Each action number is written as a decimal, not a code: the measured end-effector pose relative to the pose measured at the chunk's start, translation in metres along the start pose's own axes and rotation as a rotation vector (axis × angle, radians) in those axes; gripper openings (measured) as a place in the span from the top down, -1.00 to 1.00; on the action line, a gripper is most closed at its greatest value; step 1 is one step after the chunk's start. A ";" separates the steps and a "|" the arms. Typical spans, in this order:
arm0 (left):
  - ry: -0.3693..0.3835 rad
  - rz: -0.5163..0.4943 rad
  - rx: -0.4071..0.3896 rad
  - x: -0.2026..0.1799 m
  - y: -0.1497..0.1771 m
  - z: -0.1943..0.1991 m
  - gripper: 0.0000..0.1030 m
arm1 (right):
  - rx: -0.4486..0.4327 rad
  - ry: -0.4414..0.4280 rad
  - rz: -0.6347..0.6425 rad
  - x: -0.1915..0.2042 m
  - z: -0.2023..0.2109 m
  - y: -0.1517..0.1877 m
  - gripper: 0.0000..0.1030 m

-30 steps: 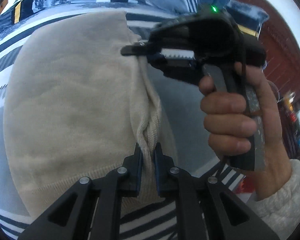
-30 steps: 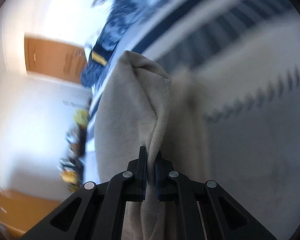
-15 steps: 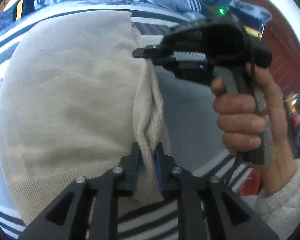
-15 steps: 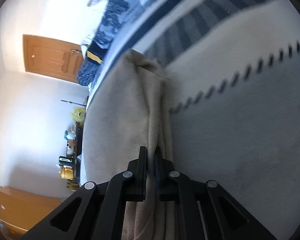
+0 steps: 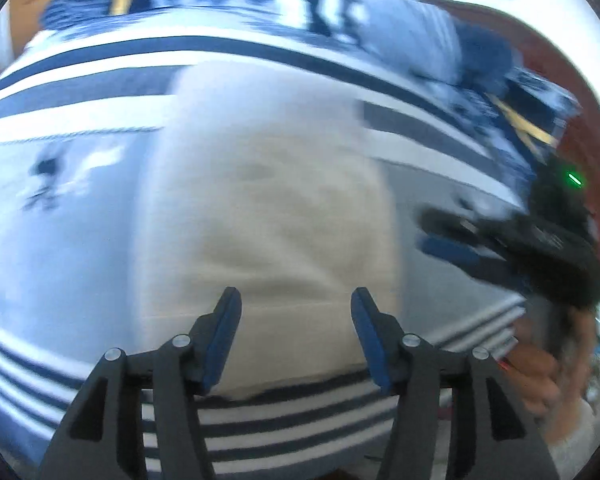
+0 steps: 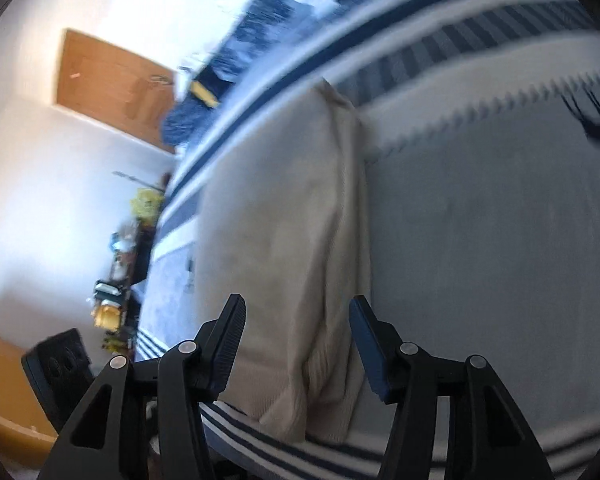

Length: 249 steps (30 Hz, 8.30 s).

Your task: Fold small clothes

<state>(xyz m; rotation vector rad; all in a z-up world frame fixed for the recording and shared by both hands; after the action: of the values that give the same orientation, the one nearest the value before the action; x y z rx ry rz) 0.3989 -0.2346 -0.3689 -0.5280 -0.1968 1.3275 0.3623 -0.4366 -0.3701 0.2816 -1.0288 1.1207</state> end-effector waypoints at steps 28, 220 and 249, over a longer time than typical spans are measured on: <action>-0.038 0.163 0.137 0.064 0.030 -0.012 -0.40 | 0.079 0.249 0.000 -0.030 -0.026 0.059 0.04; 0.098 0.280 0.101 0.155 0.100 0.080 -0.35 | -0.022 0.142 -0.055 0.053 0.001 0.144 -0.37; 0.407 0.222 0.123 0.160 0.061 0.046 0.70 | 0.156 0.087 -0.155 0.048 -0.097 0.124 0.63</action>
<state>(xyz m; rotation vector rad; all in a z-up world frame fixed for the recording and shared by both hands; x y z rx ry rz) 0.3654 -0.0612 -0.3833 -0.7175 0.2847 1.4046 0.3122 -0.2882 -0.4198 0.4266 -0.8294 1.0651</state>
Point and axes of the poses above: each gripper's, at about its wrist camera, not at the fingertips, and z roughly against the way its jaws point, x to its left, y to its underside, the point moved 9 cm from there along -z, roughly the way its jaws point, and after that the axes turned 10 degrees about -y, right-handed, at the moved point
